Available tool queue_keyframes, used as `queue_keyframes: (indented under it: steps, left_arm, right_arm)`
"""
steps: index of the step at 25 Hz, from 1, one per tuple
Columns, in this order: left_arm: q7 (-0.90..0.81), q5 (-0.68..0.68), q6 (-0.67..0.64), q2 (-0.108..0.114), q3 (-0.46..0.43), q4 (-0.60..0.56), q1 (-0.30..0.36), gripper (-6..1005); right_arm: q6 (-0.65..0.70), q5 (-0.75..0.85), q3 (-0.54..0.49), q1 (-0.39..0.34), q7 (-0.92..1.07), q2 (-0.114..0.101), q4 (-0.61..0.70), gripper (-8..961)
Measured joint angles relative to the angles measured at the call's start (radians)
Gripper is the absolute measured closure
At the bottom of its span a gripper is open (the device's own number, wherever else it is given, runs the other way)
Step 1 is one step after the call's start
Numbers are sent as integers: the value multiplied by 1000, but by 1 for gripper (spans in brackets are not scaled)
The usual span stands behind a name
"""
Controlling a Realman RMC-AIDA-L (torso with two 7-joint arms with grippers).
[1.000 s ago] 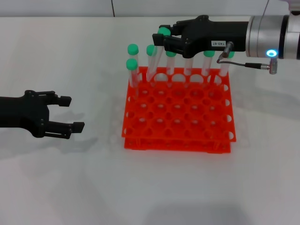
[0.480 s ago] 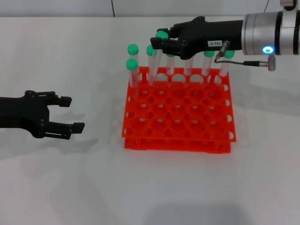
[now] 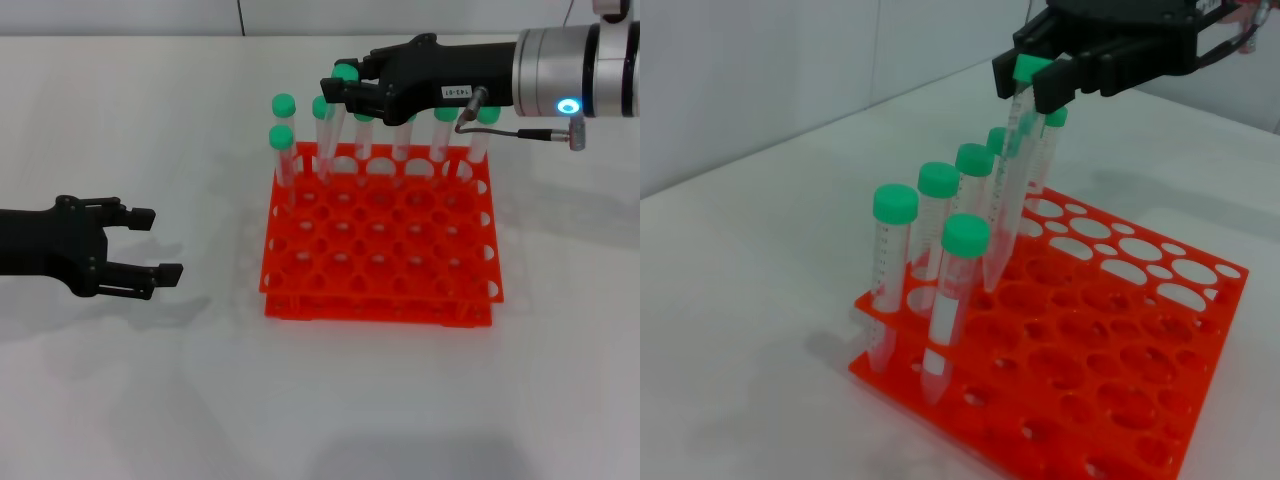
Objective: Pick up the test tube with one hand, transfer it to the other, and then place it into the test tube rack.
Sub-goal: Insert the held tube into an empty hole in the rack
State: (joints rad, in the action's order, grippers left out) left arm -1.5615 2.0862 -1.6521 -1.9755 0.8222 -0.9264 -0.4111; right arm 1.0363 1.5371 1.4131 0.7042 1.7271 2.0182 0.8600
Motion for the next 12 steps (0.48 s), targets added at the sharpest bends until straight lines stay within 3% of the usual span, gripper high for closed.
queue_keyframes:
  steps: [12]
  left_arm:
    - [0, 0, 0, 0, 2, 0, 2, 113]
  right_arm:
    - [-13, -7, 1, -7, -22, 4, -7, 688]
